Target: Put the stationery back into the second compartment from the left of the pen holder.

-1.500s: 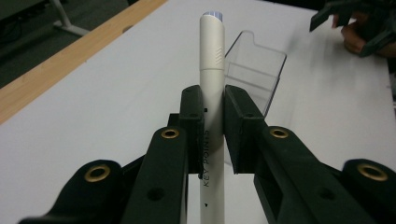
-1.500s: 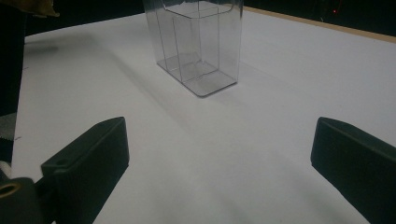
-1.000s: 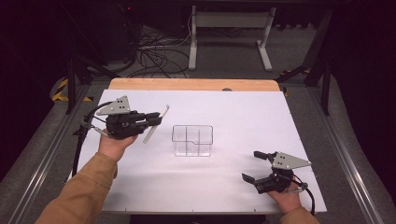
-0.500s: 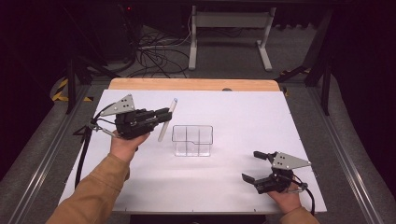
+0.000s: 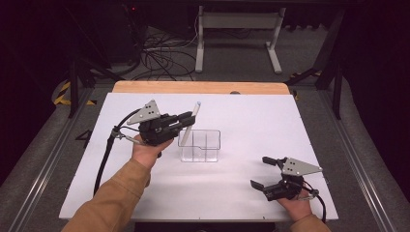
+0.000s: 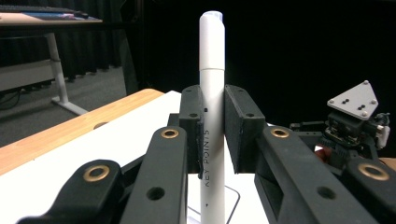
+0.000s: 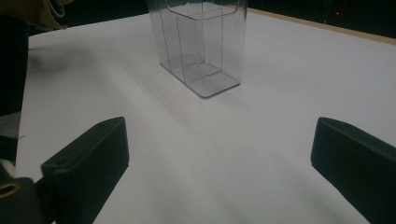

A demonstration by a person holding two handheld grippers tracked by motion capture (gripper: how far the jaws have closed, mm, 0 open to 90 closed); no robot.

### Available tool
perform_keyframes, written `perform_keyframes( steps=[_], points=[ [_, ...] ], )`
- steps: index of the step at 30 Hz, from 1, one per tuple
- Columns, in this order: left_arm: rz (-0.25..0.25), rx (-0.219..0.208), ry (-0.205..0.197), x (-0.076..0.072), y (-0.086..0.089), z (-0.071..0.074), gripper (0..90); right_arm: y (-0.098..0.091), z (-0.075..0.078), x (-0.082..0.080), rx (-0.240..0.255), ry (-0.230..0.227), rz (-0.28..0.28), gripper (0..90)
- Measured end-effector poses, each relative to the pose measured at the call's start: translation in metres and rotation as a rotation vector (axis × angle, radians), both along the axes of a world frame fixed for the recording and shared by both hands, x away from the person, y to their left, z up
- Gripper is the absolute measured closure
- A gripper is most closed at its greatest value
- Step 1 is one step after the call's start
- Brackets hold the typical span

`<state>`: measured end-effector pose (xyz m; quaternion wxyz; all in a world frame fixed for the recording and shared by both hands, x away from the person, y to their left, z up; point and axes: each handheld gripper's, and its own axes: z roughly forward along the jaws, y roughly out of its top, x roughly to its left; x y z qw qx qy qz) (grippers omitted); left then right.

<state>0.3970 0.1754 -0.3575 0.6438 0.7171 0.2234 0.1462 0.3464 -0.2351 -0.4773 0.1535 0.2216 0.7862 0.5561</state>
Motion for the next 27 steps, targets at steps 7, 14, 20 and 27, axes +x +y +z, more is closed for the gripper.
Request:
perform_keyframes(
  steps=[7, 14, 20, 27],
  points=[
    [0.002, -0.01, 0.007, 0.006, -0.012, -0.005, 78.3, 0.0, 0.0, 0.0, 0.001, 0.0, 0.003, 4.8],
    [0.005, -0.012, -0.004, 0.009, -0.022, -0.01, 78.3, 0.0, 0.0, 0.0, 0.001, -0.001, 0.004, 4.8],
    [0.018, -0.006, -0.017, 0.014, -0.032, -0.016, 78.3, 0.001, 0.0, -0.001, 0.01, 0.014, 0.003, 4.8],
    [0.027, -0.005, -0.013, 0.017, -0.041, -0.021, 78.2, 0.0, 0.0, -0.001, 0.001, 0.004, 0.005, 4.8]
  ],
)
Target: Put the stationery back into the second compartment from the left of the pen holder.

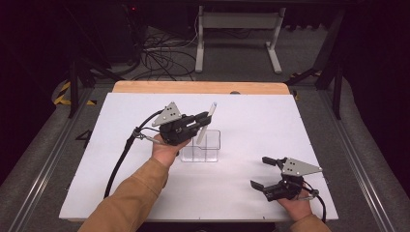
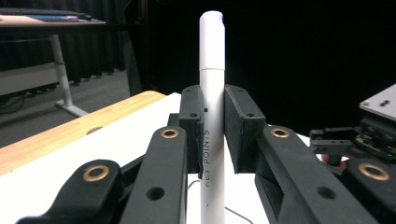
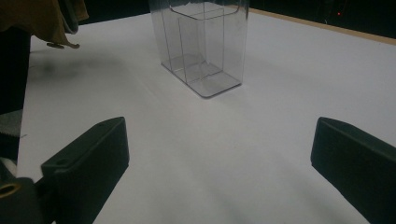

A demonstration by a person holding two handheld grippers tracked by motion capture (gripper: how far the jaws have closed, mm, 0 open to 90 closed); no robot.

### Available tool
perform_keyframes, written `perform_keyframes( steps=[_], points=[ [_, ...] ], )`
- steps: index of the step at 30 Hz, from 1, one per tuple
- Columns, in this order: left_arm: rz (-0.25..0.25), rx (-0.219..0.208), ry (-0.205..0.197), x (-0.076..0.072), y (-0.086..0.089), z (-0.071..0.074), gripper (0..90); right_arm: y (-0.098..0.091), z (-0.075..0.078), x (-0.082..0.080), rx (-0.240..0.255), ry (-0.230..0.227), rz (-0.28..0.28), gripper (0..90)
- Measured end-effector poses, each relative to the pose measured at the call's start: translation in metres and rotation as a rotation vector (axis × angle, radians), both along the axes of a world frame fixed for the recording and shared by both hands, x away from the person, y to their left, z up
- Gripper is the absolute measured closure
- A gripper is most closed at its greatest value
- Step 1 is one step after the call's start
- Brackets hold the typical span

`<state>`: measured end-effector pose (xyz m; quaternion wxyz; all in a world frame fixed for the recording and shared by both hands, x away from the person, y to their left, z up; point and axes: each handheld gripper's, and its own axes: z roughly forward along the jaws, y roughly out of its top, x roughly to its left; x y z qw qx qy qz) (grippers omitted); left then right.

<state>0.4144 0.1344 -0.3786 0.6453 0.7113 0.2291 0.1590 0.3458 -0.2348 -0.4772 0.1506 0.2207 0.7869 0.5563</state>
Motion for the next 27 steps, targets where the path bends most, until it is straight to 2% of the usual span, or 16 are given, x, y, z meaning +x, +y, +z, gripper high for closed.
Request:
perform_keyframes(
  steps=[4, 7, 12, 14, 19, 22, 27],
  points=[
    [0.009, 0.001, 0.005, 0.003, -0.004, -0.001, 78.2, 0.0, 0.0, 0.0, 0.001, 0.0, 0.0, 4.8],
    [0.009, 0.017, 0.007, 0.004, -0.005, -0.003, 78.2, 0.0, 0.0, 0.0, 0.0, 0.0, 0.0, 4.8],
    [0.01, 0.022, 0.02, 0.004, -0.004, -0.005, 78.2, 0.0, 0.0, 0.0, 0.001, -0.005, 0.001, 4.8],
    [0.013, 0.023, 0.013, 0.004, -0.004, -0.006, 78.1, 0.0, 0.0, 0.0, 0.001, -0.004, 0.002, 4.8],
    [0.011, 0.045, 0.042, 0.003, -0.002, -0.009, 78.0, 0.001, 0.0, 0.0, 0.001, -0.004, 0.001, 4.9],
    [0.019, 0.054, 0.029, 0.002, -0.002, -0.012, 78.0, 0.001, 0.0, 0.0, 0.001, -0.004, 0.002, 4.8],
    [0.024, 0.06, 0.035, 0.001, 0.001, -0.016, 77.7, 0.001, 0.0, 0.0, 0.002, 0.0, 0.002, 4.8]
  ],
)
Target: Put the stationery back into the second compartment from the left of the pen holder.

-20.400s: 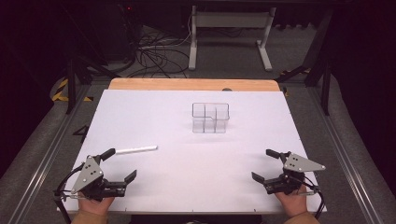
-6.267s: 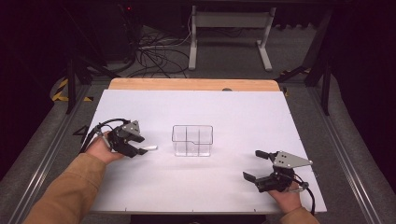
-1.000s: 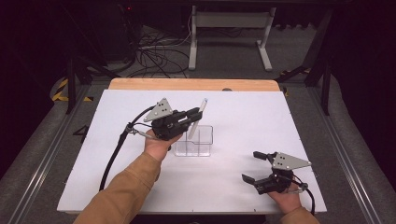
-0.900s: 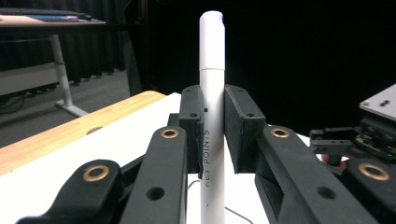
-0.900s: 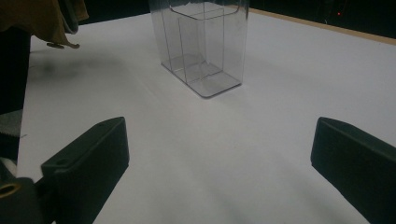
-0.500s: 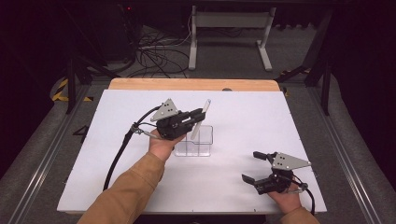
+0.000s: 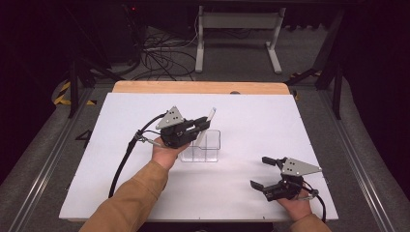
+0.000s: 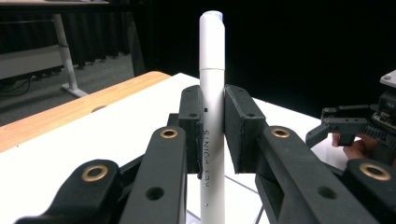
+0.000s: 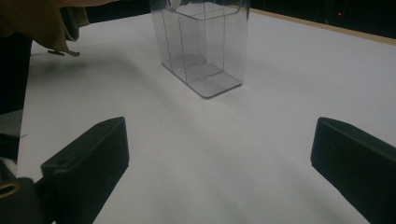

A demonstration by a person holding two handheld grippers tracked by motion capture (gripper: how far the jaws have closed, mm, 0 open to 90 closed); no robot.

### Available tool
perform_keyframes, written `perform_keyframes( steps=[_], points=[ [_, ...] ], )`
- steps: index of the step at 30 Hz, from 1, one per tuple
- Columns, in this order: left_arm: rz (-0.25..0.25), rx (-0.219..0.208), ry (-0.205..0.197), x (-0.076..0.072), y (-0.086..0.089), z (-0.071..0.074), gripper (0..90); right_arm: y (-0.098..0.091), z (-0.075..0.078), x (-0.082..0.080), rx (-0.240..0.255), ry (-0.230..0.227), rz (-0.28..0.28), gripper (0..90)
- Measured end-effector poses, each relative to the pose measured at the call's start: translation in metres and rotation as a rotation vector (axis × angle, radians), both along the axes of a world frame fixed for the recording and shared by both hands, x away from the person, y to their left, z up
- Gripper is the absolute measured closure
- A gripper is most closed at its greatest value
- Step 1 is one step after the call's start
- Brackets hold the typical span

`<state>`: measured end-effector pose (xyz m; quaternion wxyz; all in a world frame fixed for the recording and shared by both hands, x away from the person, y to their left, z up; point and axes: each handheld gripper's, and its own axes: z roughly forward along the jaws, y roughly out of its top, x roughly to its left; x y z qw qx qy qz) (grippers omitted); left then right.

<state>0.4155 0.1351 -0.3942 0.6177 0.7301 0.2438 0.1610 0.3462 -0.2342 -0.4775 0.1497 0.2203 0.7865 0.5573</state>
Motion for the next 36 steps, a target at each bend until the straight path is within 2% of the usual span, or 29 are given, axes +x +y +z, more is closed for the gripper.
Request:
perform_keyframes(
  steps=[3, 6, 7, 8, 9, 10, 11, 12, 13, 14, 16, 24, 26, 33, 36],
  points=[
    [-0.003, 0.022, -0.021, -0.002, 0.003, 0.0, 75.7, 0.0, 0.0, 0.0, -0.001, 0.001, -0.001, 4.8],
    [-0.005, 0.012, -0.027, -0.005, 0.006, 0.002, 58.6, 0.0, 0.0, 0.0, -0.004, 0.002, 0.0, 4.9],
    [0.0, 0.006, -0.027, -0.008, 0.009, 0.004, 56.3, 0.0, 0.0, 0.0, -0.002, 0.004, 0.001, 4.8],
    [0.0, 0.006, -0.027, -0.008, 0.009, 0.004, 50.3, 0.0, 0.0, 0.001, 0.0, -0.001, 0.002, 4.8],
    [0.008, 0.007, -0.018, -0.009, 0.011, 0.006, 50.3, 0.0, 0.0, 0.001, 0.0, -0.001, 0.002, 4.8],
    [0.009, 0.005, -0.011, -0.011, 0.013, 0.008, 42.1, 0.0, 0.0, 0.001, -0.001, -0.001, 0.003, 4.9],
    [0.006, 0.008, -0.008, -0.012, 0.015, 0.01, 42.1, 0.0, 0.0, 0.001, -0.001, -0.001, 0.003, 4.9],
    [0.007, 0.017, -0.006, -0.014, 0.017, 0.011, 35.3, 0.001, 0.0, 0.002, -0.001, 0.003, 0.005, 4.8],
    [0.005, 0.02, -0.004, -0.016, 0.019, 0.013, 35.3, 0.001, 0.0, 0.002, -0.001, 0.003, 0.005, 4.8],
    [0.002, 0.019, 0.001, -0.018, 0.021, 0.014, 31.1, 0.001, 0.0, 0.002, -0.004, -0.001, 0.005, 4.8],
    [-0.004, 0.022, 0.005, -0.022, 0.025, 0.016, 29.5, 0.001, 0.0, 0.002, -0.005, 0.002, 0.004, 4.9],
    [-0.006, 0.037, -0.028, -0.039, 0.04, 0.021, 23.3, 0.002, 0.0, 0.001, 0.002, 0.013, -0.001, 4.8],
    [-0.011, 0.029, -0.027, -0.043, 0.043, 0.022, 22.1, 0.001, 0.0, 0.002, -0.006, 0.001, 0.0, 4.8],
    [0.0, 0.072, -0.054, -0.059, 0.057, 0.022, 18.2, 0.001, 0.0, 0.002, -0.003, 0.003, 0.001, 4.8],
    [-0.007, 0.092, -0.041, -0.066, 0.061, 0.02, 16.3, 0.001, 0.0, 0.002, -0.003, 0.001, 0.002, 4.8]
  ],
)
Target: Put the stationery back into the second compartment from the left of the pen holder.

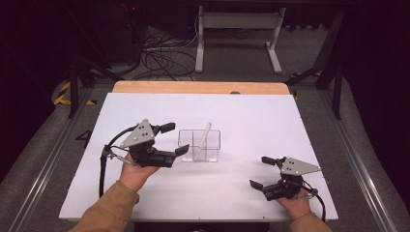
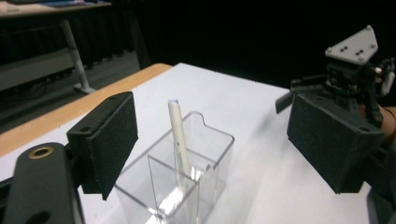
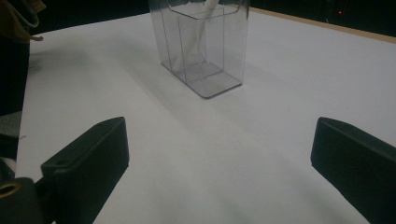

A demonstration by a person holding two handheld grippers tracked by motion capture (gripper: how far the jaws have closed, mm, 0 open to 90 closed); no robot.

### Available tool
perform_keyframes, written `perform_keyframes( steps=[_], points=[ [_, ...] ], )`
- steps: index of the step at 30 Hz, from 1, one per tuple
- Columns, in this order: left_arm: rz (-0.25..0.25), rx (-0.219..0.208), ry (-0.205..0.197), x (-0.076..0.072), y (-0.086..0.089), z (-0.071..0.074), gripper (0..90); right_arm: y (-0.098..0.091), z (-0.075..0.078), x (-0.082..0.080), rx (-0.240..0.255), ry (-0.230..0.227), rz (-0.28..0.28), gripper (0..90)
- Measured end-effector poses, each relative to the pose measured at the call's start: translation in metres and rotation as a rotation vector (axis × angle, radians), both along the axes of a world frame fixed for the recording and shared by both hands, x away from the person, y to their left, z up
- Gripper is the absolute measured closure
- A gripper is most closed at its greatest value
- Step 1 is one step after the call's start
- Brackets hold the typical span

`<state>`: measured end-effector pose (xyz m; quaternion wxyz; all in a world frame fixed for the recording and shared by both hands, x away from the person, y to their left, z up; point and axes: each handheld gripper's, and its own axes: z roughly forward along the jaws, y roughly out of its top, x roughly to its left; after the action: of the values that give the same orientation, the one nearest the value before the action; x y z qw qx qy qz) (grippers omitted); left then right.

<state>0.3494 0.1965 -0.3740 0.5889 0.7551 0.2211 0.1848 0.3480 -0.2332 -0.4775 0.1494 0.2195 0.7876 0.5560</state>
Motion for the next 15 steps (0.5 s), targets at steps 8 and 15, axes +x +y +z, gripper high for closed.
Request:
perform_keyframes(
  steps=[8, 15],
  points=[
    [0.008, 0.022, 0.046, -0.013, 0.016, -0.012, 11.6, 0.0, 0.0, 0.0, 0.0, 0.003, -0.001, 4.8],
    [0.053, 0.048, 0.076, -0.014, 0.034, -0.031, 11.1, 0.0, 0.0, -0.001, -0.003, 0.01, -0.001, 4.8]
  ],
)
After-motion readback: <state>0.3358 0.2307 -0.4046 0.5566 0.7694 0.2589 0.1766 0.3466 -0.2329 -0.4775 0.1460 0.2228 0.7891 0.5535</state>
